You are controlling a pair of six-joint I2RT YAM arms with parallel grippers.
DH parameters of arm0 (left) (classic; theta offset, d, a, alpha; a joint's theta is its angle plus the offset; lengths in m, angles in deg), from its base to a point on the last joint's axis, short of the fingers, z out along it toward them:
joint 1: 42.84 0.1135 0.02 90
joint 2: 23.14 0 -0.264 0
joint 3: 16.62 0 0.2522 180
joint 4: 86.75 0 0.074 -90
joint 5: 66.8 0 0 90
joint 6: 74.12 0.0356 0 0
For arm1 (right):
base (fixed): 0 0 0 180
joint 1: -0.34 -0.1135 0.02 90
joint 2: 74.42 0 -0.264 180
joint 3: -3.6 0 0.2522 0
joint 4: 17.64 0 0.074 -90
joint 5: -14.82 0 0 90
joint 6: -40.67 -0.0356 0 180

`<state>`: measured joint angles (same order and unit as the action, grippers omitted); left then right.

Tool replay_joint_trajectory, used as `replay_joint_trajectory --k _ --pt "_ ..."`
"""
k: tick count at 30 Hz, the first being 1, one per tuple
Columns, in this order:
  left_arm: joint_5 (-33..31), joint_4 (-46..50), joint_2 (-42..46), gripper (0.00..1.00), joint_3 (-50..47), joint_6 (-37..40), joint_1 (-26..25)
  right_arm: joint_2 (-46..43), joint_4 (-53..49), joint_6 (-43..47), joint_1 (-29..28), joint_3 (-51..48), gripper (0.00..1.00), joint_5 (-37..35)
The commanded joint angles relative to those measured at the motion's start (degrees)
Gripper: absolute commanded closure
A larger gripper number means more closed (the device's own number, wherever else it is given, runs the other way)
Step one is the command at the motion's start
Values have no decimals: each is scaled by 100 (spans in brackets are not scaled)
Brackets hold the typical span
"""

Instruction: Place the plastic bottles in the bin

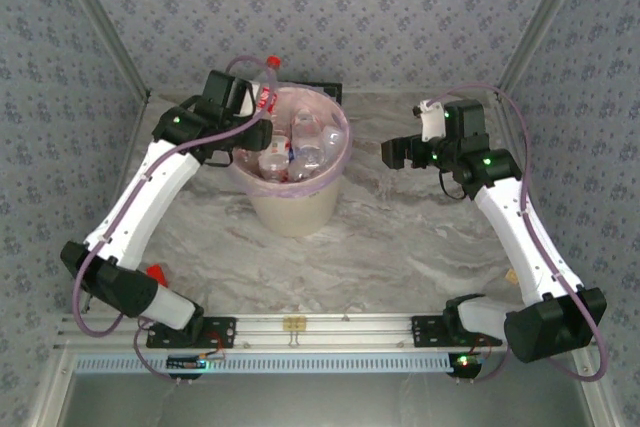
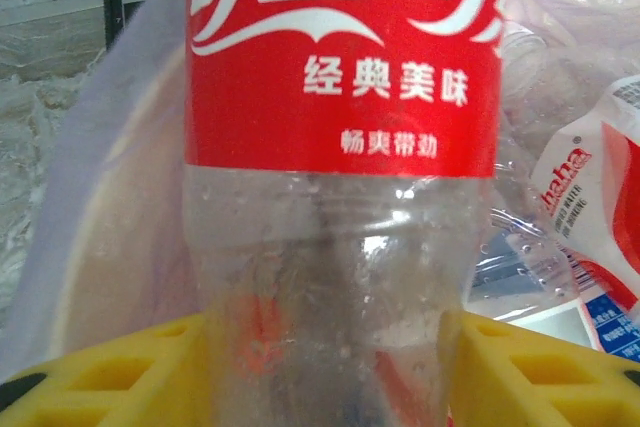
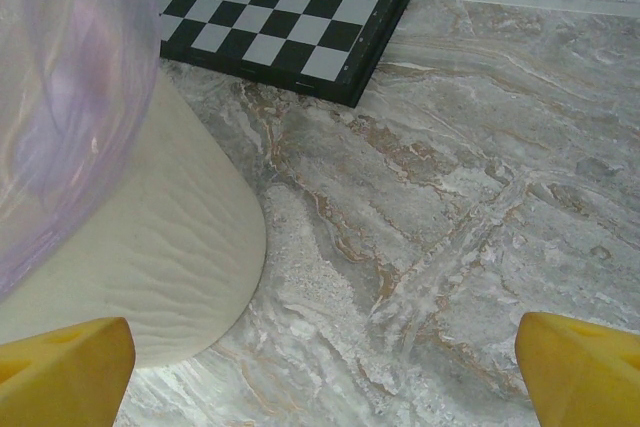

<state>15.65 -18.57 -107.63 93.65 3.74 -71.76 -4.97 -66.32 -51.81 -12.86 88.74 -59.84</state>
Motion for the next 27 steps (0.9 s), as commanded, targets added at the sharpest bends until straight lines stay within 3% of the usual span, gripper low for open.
replay_joint_trajectory --k 1,16,21,27 --pt "522 454 -129 39 -385 -224 -50 42 25 68 -50 56 0 -65" --pt "389 368 178 7 1001 727 -42 112 17 48 -145 157 0 -118" --pt "161 359 100 9 1123 809 -30 154 21 50 -182 200 0 -127" --pt "116 333 -156 22 1043 822 -28 219 -3 50 -267 228 0 -153"
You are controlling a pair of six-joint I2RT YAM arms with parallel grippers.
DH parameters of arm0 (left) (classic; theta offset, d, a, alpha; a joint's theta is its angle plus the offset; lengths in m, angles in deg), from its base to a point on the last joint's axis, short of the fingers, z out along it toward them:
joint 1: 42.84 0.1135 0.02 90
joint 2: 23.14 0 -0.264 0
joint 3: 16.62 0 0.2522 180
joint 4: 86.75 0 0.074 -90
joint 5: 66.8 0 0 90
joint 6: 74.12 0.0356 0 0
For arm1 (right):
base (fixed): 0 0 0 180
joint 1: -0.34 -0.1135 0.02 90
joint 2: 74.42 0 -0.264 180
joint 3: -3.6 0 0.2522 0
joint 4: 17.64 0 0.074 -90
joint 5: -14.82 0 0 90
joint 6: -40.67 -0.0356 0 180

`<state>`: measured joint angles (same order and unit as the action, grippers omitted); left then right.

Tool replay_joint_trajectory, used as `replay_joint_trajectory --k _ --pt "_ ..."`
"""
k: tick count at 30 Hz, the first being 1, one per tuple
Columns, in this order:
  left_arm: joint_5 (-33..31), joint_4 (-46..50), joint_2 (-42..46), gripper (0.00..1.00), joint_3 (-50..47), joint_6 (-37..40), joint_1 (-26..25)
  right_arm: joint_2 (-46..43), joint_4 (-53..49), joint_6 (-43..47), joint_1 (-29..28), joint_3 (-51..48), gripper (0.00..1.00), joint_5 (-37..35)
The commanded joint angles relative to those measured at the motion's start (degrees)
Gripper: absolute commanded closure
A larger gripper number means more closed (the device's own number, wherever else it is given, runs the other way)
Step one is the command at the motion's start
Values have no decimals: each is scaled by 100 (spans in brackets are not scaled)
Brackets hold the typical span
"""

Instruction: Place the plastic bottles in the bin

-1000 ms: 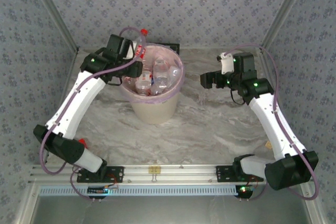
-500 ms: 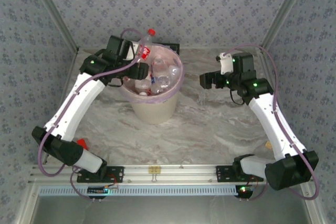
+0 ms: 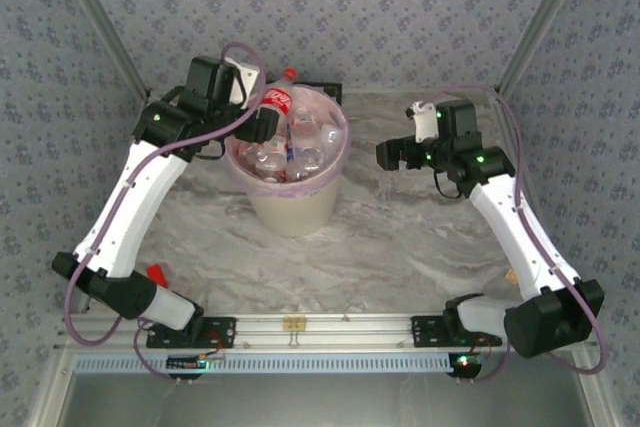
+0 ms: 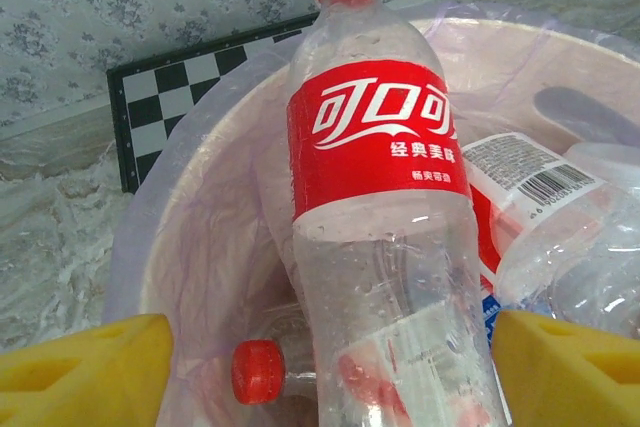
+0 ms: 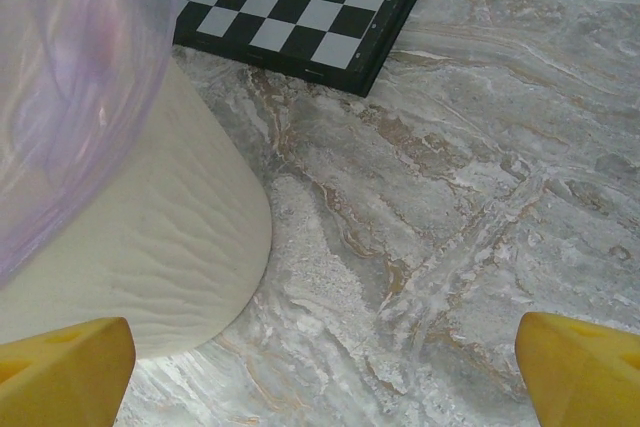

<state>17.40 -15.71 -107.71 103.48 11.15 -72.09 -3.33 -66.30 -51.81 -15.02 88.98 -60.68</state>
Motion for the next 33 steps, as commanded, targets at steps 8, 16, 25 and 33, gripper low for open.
replay_joint_trajectory --k 8,16,25,33 --pt "1010 -94 -136 36 -119 -510 -73 101 -13 64 -106 221 0 -144" --pt "1341 -182 44 25 -39 -857 -199 197 6 64 -188 255 0 -158" --pt "897 -165 353 18 -48 -688 -211 224 18 50 -244 292 0 -228" --pt "-623 -1154 1257 0 -908 -73 -100 142 19 81 -227 219 0 -431"
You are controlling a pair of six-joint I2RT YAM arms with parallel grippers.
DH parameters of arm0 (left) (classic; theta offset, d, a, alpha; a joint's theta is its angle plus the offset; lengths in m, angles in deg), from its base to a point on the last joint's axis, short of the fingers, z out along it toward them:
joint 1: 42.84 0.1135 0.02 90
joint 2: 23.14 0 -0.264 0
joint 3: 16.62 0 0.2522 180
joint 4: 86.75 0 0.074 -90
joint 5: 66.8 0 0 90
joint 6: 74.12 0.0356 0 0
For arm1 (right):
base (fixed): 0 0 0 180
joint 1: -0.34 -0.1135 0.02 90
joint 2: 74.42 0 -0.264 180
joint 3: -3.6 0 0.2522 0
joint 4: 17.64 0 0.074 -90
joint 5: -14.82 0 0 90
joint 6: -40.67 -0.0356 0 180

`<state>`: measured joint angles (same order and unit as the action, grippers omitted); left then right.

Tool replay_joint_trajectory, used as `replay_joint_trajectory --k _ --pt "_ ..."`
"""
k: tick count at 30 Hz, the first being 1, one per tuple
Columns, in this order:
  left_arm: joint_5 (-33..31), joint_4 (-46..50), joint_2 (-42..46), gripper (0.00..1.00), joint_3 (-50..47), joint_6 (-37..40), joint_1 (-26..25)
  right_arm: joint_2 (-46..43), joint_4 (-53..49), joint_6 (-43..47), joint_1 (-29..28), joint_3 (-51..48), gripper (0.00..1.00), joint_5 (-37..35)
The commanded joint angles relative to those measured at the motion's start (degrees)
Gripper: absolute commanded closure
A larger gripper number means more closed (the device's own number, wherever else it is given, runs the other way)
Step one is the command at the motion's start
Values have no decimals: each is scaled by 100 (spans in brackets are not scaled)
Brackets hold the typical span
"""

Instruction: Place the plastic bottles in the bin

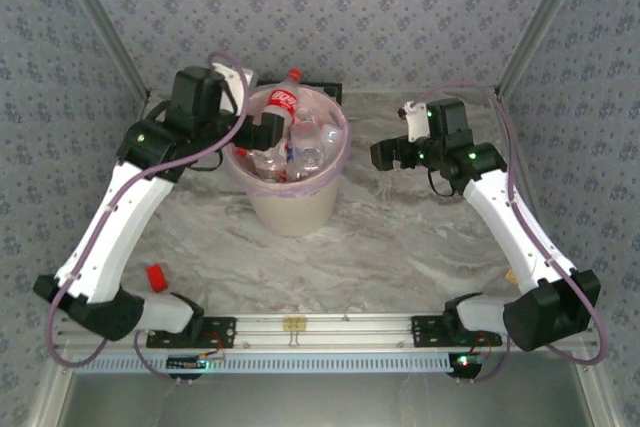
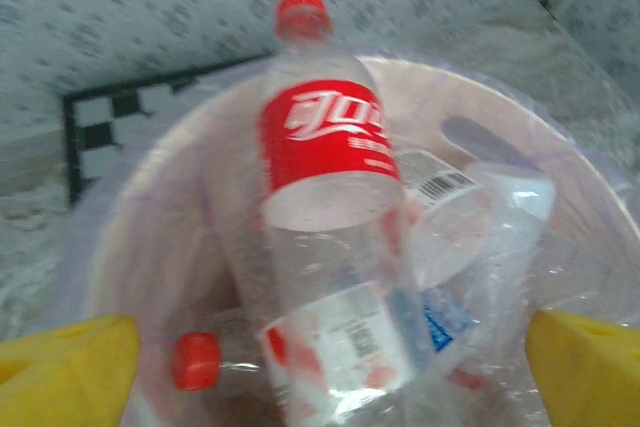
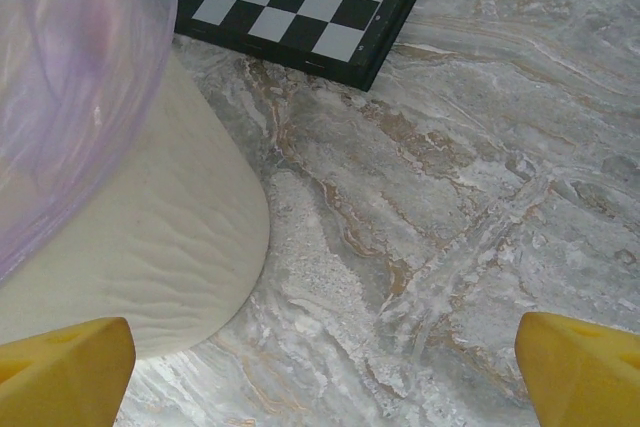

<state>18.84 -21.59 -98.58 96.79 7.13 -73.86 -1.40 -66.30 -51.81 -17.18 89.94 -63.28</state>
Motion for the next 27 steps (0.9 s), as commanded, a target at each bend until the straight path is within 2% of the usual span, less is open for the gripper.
replay_joint_trajectory --k 1,8,14,18,23,27 --pt "-909 -701 475 0 -384 357 178 -52 149 73 -5 124 0 -206" --pt "-2079 -1939 1518 0 -2150 638 1171 -235 267 -104 373 15 0 -528" --pt "-2042 -2845 2218 0 -3791 202 2605 -545 572 -404 1206 -759 0 -977" --pt "-1586 -3695 2706 0 -5012 -151 3463 -745 1055 -640 1572 -1583 0 -1411" --pt "-1392 -4639 2669 0 -6220 -199 3580 -833 2558 -749 1672 -3055 0 -1944" --pt "-925 -5922 2021 0 -6927 -54 3582 -387 4092 -512 1718 -3926 0 -2186"
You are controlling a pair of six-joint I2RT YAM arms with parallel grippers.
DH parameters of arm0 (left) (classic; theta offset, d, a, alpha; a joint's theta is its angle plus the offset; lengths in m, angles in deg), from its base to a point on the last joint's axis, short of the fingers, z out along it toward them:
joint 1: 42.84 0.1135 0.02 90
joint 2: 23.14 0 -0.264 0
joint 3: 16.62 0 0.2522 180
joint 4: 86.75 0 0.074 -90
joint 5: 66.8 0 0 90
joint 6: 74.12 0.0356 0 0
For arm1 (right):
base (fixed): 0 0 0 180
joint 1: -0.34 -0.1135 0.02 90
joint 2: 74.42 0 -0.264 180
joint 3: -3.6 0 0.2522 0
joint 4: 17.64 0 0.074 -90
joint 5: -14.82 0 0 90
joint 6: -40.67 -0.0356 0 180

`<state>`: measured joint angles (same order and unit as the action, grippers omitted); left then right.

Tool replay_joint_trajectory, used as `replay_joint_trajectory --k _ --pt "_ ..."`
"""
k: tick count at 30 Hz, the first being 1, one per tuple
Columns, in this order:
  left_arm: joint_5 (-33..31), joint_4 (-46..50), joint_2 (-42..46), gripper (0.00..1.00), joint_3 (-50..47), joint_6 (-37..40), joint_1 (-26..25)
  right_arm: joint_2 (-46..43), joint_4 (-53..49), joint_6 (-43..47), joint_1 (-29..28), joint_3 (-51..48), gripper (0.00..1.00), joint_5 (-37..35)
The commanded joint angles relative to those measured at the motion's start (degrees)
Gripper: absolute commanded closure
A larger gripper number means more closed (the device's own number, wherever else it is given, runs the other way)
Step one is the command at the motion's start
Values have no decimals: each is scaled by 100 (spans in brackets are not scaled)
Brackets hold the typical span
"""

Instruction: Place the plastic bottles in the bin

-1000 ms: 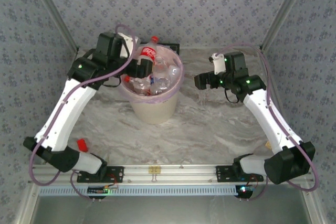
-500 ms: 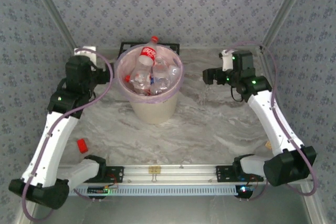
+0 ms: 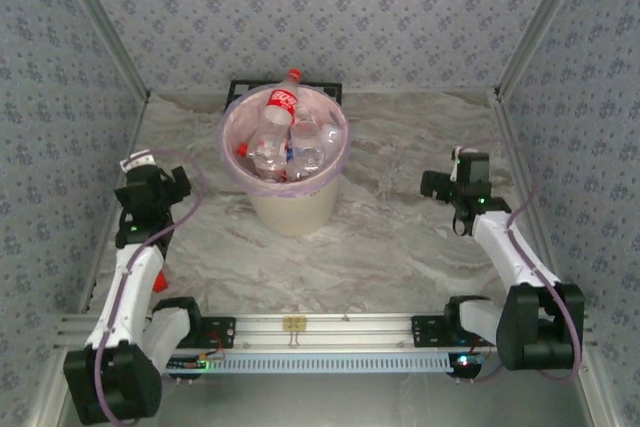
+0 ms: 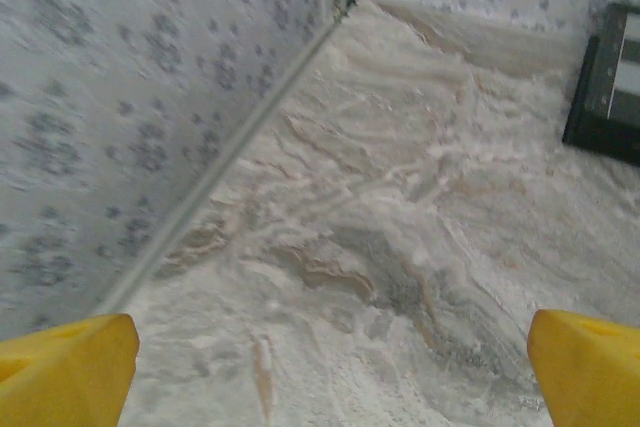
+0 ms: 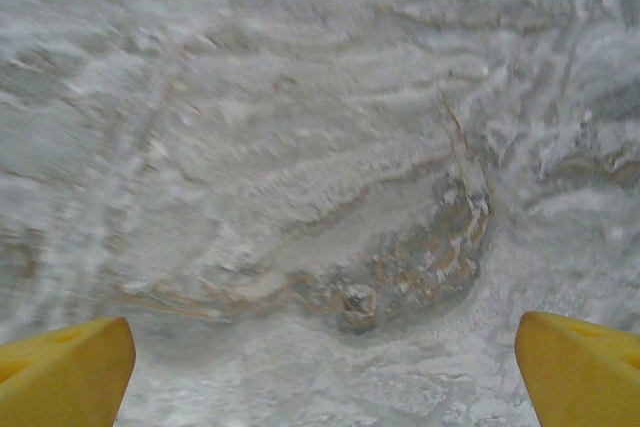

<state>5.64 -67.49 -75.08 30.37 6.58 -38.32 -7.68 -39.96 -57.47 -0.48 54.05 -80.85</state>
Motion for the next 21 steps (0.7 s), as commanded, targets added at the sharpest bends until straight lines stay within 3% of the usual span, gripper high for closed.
replay_joint_trajectory --k 1,5,7,14,18,21 --pt "439 -1584 -513 0 -396 15 24 392 1639 96 57 -432 0 -499" --pt "678 -2725 -1223 0 -772 148 28 1113 2534 250 73 -657 0 -680" --pt "710 -3146 -1513 0 -874 233 18 1264 2471 268 65 -536 0 -697" --pt "1003 -4874 -2738 0 -1193 114 30 1819 3982 736 22 -592 0 -830" --pt "979 -4978 -3013 0 -1138 303 -153 1931 4488 961 -41 -862 0 -706" --pt "887 -6404 -3767 0 -1364 580 -376 1877 5003 920 69 -1221 0 -384"
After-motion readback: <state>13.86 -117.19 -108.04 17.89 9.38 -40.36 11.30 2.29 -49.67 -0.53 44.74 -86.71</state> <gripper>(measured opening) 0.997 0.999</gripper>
